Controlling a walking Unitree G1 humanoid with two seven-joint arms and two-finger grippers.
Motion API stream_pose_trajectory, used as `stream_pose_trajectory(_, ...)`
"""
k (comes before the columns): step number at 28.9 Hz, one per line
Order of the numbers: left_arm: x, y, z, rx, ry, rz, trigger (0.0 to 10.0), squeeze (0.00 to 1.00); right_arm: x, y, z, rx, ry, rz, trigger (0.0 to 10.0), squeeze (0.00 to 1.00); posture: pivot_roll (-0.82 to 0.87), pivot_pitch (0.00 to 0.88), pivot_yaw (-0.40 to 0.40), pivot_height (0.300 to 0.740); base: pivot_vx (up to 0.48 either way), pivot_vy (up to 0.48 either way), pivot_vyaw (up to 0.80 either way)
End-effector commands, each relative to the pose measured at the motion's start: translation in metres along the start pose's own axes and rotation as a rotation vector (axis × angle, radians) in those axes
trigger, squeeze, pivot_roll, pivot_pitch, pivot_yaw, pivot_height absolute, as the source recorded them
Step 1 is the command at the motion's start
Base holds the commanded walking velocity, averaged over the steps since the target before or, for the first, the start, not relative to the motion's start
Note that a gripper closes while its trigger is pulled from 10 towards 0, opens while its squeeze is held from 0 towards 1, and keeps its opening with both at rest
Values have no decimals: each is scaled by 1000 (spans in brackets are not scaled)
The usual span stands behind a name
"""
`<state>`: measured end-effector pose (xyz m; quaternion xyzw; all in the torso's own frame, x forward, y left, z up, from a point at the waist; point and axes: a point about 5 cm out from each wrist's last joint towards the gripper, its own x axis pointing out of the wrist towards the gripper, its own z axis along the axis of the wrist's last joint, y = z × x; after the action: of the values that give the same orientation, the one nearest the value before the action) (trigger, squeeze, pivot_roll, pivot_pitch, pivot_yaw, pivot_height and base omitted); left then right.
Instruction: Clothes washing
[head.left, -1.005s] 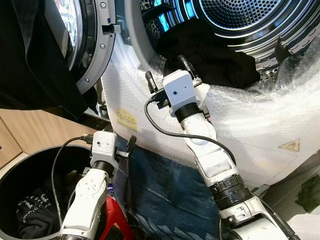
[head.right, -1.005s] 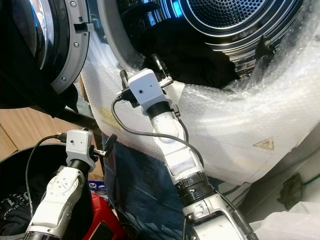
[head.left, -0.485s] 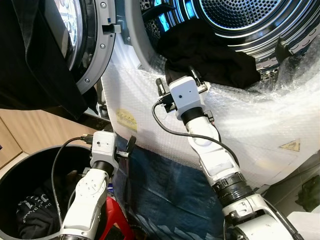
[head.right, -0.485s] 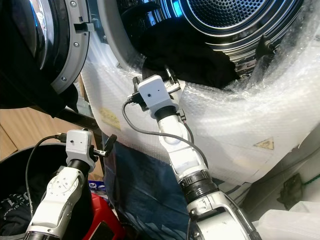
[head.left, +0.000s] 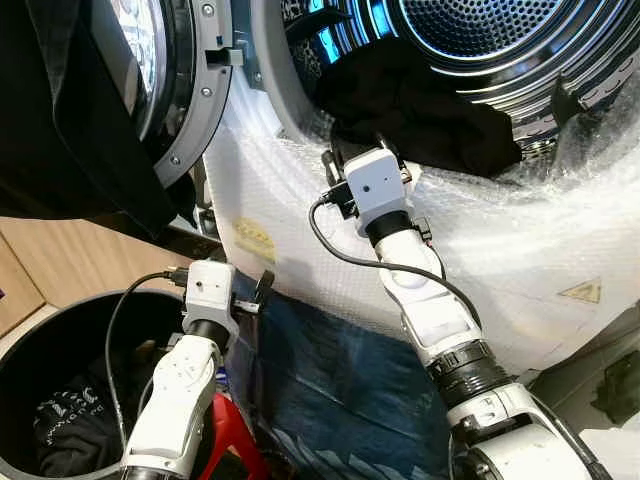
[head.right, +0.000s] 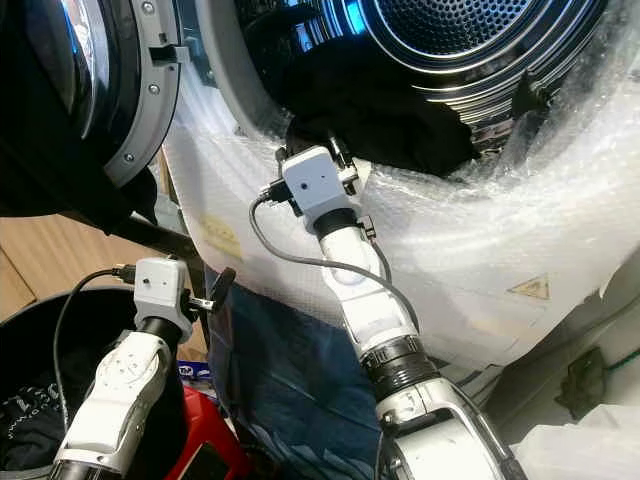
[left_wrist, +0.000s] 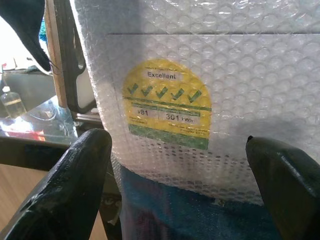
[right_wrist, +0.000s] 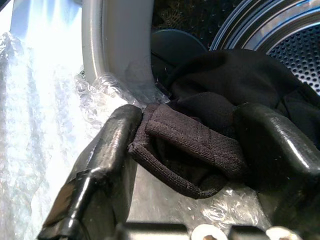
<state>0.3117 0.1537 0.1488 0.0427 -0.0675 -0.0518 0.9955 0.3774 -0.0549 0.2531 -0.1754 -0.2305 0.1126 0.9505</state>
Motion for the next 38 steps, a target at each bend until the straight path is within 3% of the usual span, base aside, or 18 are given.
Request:
stream_pose_trajectory(1, 2, 0, 6, 2, -16, -4, 10000, 0, 5, -12, 3, 26, 1, -40, 0, 0, -3, 16, -38, 740, 0, 0, 0)
stream_pose_trajectory(12, 2, -3, 6, -2, -15, -10, 10000, 0, 8, -13, 6, 185, 11, -42, 0, 0, -10, 28, -37, 740, 0, 0, 0)
stream_pose_trajectory(23, 2, -3, 6, -2, -17, -3, 10000, 0, 15, -26, 9, 217, 18, -73, 0, 0, -17, 37, -40, 740, 0, 0, 0)
stream_pose_trajectory(26, 3, -4, 7, -3, -17, -1, 10000, 0, 22, -32, 16, 200, 7, -67, 0, 0, -12, 34, -40, 740, 0, 0, 0)
stream_pose_trajectory(28, 2, -4, 7, -4, -21, 0, 10000, 0, 38, -49, 31, 126, -16, -78, 0, 0, -9, 26, -39, 740, 0, 0, 0)
stream_pose_trajectory(32, 3, -3, 8, 0, -22, 0, 10000, 0, 47, -61, 43, 81, -27, -80, 0, 0, -6, 24, -41, 740, 0, 0, 0)
stream_pose_trajectory(34, 4, -2, 8, 3, -25, 2, 10000, 0, 59, -80, 61, 3, -39, -90, 0, 0, -19, 15, -46, 740, 0, 0, 0)
stream_pose_trajectory(38, 5, -3, 9, 2, -27, 2, 10000, 0, 67, -93, 77, -46, -38, -92, 0, 0, -16, 10, -53, 740, 0, 0, 0)
